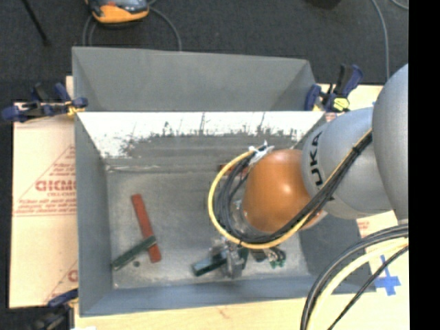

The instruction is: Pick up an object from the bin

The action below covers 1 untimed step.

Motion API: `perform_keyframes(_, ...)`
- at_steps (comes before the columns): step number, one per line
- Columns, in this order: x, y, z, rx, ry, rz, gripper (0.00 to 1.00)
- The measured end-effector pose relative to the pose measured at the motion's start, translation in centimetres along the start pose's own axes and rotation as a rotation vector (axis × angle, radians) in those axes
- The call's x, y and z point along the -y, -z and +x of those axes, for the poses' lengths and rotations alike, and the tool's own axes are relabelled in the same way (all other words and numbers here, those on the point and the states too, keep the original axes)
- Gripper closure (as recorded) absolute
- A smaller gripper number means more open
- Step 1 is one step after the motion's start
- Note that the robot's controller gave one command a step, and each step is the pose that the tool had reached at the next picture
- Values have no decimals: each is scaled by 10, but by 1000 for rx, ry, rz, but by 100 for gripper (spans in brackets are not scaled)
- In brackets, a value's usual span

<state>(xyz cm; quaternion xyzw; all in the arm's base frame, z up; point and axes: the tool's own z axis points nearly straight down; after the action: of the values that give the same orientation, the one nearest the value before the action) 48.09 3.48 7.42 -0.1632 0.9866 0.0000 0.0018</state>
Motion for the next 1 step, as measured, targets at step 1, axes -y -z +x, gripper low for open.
perform_keyframes(1,0,9,0,-2,-1,0,100)
